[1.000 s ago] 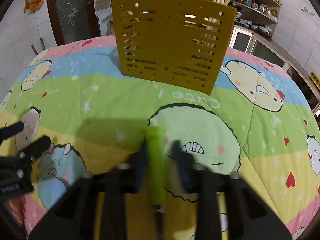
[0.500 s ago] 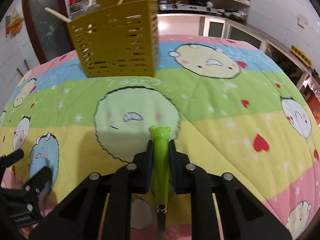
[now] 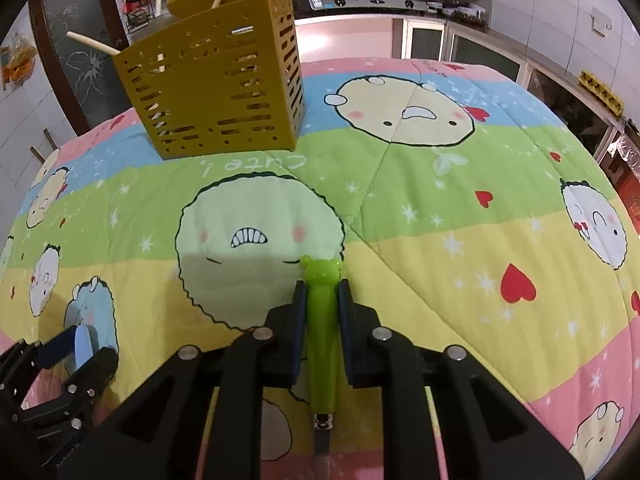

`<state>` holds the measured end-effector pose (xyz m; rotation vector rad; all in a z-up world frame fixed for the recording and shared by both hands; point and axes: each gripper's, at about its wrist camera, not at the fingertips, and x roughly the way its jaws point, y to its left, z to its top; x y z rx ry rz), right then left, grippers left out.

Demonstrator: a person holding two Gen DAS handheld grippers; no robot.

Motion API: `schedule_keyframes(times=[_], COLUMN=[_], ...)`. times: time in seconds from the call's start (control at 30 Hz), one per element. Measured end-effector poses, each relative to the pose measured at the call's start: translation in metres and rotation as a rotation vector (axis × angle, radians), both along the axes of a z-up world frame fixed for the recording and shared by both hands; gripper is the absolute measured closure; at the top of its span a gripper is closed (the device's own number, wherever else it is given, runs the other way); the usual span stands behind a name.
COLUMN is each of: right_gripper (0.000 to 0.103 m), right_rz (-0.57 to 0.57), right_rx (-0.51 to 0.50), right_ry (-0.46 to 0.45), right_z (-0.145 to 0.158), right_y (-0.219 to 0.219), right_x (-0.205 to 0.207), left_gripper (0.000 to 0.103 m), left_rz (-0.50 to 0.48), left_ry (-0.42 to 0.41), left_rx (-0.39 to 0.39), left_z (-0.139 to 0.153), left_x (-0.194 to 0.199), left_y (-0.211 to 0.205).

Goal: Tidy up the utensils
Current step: 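Lift the fork with the right tool over the holder while the left tool carries the spoon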

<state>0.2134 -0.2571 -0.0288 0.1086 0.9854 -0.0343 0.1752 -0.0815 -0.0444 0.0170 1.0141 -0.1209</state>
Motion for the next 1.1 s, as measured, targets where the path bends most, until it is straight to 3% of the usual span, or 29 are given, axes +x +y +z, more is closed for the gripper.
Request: schedule_keyframes(times=[0.33, 0.8, 1.1], right_gripper=[0.087, 0.087, 0.087], right_rz=[-0.015, -0.042, -0.066], right_rx=[0.021, 0.03, 0.004], right_ry=[-0.084, -0.419, -0.553], right_z=[0.015, 0.079, 0.102], right_y=[0.0, 0.003, 0.011], right_x=[-0.012, -0.028, -0.027], left_gripper=[0.072, 0.072, 0.072], left_rz=[-0.008, 0.006, -0.02], left_ry=[-0.038, -0.355, -0.518], left_rx=[-0.01, -0.006, -0.002], left_z=[0.01, 0.07, 0.092], left_x=[0.017, 0.032, 0.032], left_y=[0.004, 0.022, 0.028])
